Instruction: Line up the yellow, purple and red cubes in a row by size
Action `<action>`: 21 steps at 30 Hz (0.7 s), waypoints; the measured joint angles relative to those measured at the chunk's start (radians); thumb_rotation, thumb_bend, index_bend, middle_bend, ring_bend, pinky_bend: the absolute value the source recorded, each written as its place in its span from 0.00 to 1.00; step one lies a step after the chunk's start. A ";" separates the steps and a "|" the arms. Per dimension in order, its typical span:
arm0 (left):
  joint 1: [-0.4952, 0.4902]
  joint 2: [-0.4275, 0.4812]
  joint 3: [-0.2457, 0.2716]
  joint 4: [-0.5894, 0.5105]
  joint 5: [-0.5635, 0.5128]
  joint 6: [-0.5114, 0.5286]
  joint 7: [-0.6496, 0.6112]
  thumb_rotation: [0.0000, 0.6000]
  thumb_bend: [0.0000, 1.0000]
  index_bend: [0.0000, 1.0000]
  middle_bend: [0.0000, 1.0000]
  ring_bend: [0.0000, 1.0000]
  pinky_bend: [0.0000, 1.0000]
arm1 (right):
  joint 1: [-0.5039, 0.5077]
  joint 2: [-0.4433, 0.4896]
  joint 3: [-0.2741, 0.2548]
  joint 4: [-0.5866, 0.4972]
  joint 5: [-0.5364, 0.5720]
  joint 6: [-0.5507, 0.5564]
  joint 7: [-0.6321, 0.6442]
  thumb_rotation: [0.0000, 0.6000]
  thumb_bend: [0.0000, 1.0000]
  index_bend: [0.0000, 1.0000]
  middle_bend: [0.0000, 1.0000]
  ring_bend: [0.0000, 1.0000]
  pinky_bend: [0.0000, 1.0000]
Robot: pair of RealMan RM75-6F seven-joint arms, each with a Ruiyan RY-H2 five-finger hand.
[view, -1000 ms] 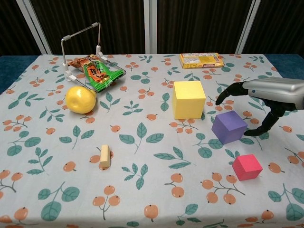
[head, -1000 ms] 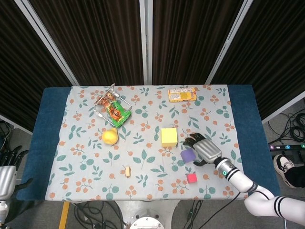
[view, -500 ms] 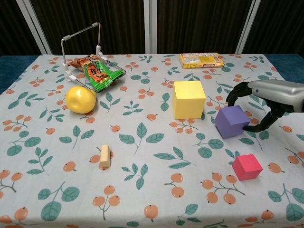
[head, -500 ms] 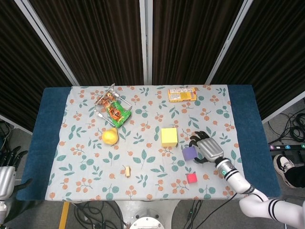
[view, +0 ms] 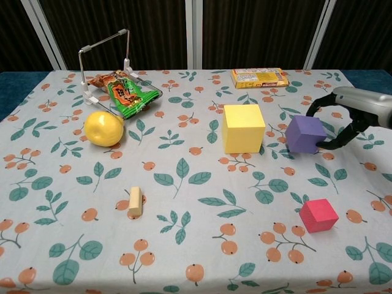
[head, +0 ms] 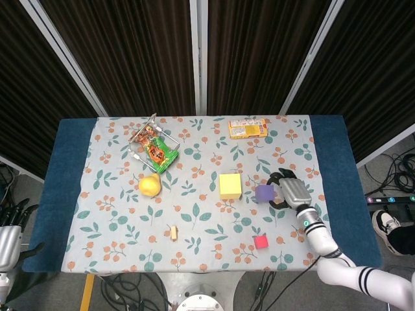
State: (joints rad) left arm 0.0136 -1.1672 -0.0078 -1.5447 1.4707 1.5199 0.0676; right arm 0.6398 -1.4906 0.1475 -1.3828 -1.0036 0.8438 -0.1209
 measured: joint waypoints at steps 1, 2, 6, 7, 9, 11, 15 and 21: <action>0.000 0.000 0.000 0.000 -0.001 0.000 0.000 1.00 0.05 0.24 0.19 0.16 0.15 | 0.010 -0.010 0.007 0.006 0.013 -0.006 -0.013 1.00 0.20 0.47 0.18 0.00 0.01; 0.001 0.001 0.001 0.000 -0.001 0.000 0.000 1.00 0.05 0.24 0.19 0.16 0.15 | 0.022 -0.021 0.014 0.014 0.028 -0.013 -0.030 1.00 0.20 0.47 0.18 0.00 0.01; 0.004 0.000 0.003 -0.001 -0.003 -0.001 0.002 1.00 0.05 0.24 0.19 0.16 0.15 | 0.057 -0.049 0.029 0.036 0.071 -0.030 -0.088 1.00 0.20 0.47 0.16 0.00 0.01; 0.004 0.000 0.003 -0.001 -0.003 -0.001 0.002 1.00 0.05 0.24 0.19 0.16 0.15 | 0.065 -0.055 0.030 0.042 0.078 -0.031 -0.102 1.00 0.20 0.47 0.16 0.00 0.01; 0.004 0.000 0.002 -0.001 -0.005 -0.001 0.001 1.00 0.05 0.24 0.19 0.16 0.15 | 0.080 -0.069 0.034 0.053 0.097 -0.034 -0.134 1.00 0.20 0.46 0.16 0.00 0.01; 0.004 0.001 0.002 0.000 -0.006 -0.002 0.001 1.00 0.05 0.24 0.19 0.16 0.15 | 0.094 -0.083 0.039 0.065 0.125 -0.036 -0.157 1.00 0.20 0.46 0.15 0.00 0.01; 0.004 0.001 0.001 0.003 -0.009 -0.006 -0.001 1.00 0.05 0.24 0.19 0.16 0.15 | 0.114 -0.103 0.048 0.084 0.169 -0.041 -0.185 1.00 0.20 0.45 0.15 0.00 0.01; 0.002 0.001 0.000 0.006 -0.007 -0.007 -0.003 1.00 0.05 0.24 0.19 0.16 0.15 | 0.128 -0.119 0.054 0.094 0.202 -0.044 -0.201 1.00 0.20 0.45 0.15 0.00 0.01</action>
State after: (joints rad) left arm 0.0157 -1.1662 -0.0074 -1.5382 1.4637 1.5125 0.0646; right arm 0.7682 -1.6092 0.2019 -1.2884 -0.8019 0.8002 -0.3215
